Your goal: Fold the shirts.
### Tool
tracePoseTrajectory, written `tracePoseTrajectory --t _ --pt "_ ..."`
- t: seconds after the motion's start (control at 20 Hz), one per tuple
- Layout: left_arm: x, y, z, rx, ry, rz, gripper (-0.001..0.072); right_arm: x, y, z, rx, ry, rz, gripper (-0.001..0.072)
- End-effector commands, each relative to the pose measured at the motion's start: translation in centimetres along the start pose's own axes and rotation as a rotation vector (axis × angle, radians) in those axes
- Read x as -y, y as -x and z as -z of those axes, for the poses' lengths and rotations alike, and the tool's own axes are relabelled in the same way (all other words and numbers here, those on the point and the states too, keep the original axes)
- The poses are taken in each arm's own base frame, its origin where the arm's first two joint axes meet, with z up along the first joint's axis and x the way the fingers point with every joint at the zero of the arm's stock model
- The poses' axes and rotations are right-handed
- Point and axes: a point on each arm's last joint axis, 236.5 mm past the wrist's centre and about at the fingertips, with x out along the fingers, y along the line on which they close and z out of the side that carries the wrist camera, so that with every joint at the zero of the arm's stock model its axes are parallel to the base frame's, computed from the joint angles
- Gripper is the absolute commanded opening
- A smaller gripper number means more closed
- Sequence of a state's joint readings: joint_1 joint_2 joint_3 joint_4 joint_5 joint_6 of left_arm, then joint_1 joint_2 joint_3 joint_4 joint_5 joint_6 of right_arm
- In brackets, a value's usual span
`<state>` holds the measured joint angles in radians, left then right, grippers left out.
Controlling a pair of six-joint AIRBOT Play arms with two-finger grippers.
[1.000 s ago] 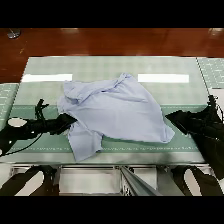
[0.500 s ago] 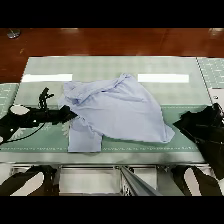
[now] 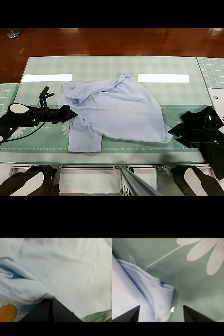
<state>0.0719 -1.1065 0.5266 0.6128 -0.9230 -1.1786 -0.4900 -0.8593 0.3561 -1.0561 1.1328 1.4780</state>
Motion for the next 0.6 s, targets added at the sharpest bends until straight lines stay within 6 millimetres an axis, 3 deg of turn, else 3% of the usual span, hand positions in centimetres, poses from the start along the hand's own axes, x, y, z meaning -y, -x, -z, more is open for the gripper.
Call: tracePoseTrajectory --t 0.0,0.1,0.15,0.2,0.3,0.4,0.45,0.55 --pt "0.0 0.0 0.0 -0.002 -0.001 0.001 0.0015 -1.7 -1.3 -1.9 0.033 -0.03 -0.093 0.0593" --pt "0.0 0.0 0.0 -0.002 -0.001 0.001 0.0016 -2.6 -2.2 -2.0 0.023 -0.028 -0.113 0.0586" --pt "0.0 0.0 0.0 -0.003 -0.001 0.001 0.0016 -3.1 -2.6 -1.8 0.007 0.005 -0.114 0.0367" --pt "0.1 0.0 0.1 -0.004 -0.001 0.002 0.0016 -3.9 -2.8 -1.7 -0.004 0.055 -0.114 0.0072" --pt "0.6 0.4 -0.3 0.002 -0.011 0.012 0.0016 -5.9 -1.8 -2.2 -0.007 0.124 -0.131 0.0023" --pt "2.7 2.1 -2.3 0.04 -0.059 0.044 0.0015 -9.4 1.0 -4.2 0.032 0.217 -0.17 0.0016" --pt "4.7 3.7 -4.1 0.081 -0.111 0.068 0.0015 -11.7 3.1 -5.7 0.075 0.276 -0.193 0.0015" --pt "10.5 8.5 -8.2 0.217 -0.255 0.122 0.0016 -17.7 9.3 -8.9 0.215 0.428 -0.249 0.0015"
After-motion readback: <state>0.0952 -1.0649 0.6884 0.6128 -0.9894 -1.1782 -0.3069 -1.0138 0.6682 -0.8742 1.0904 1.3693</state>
